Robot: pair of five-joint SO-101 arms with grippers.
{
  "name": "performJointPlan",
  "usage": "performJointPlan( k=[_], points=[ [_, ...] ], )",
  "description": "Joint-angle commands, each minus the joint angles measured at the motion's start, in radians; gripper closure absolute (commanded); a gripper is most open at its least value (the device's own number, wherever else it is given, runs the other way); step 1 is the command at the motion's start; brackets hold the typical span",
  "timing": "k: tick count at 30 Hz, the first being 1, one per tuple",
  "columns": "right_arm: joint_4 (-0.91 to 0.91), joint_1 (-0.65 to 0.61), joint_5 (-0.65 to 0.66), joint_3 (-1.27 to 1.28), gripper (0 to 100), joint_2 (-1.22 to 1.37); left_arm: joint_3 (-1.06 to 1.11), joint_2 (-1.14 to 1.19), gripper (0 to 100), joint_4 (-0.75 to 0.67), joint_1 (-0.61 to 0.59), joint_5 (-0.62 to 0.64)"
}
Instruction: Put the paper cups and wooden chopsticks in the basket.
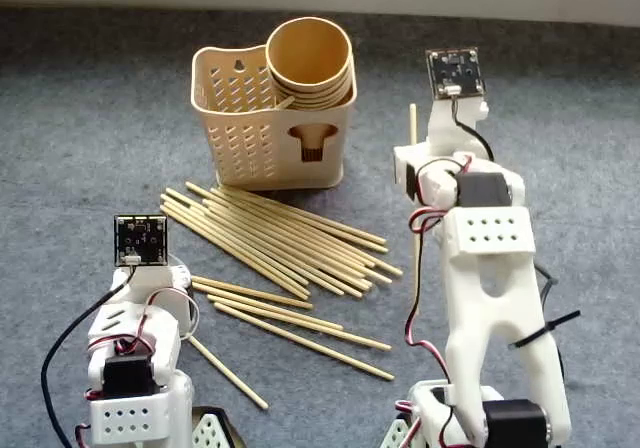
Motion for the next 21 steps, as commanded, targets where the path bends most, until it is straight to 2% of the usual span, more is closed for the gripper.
performJointPlan(
  k=[1,6,21],
  points=[
    [-0.027,-0.021,0.006,0.019,99.3,-0.111,0.019,-0.010,99,0.003,-0.008,-0.009],
    [-0.025,-0.044,0.006,0.061,99.3,-0.217,0.019,-0.010,99,0.003,-0.008,-0.009],
    [-0.019,-0.231,0.006,0.093,99.3,-0.645,0.019,-0.010,99,0.003,-0.008,-0.009]
  ],
)
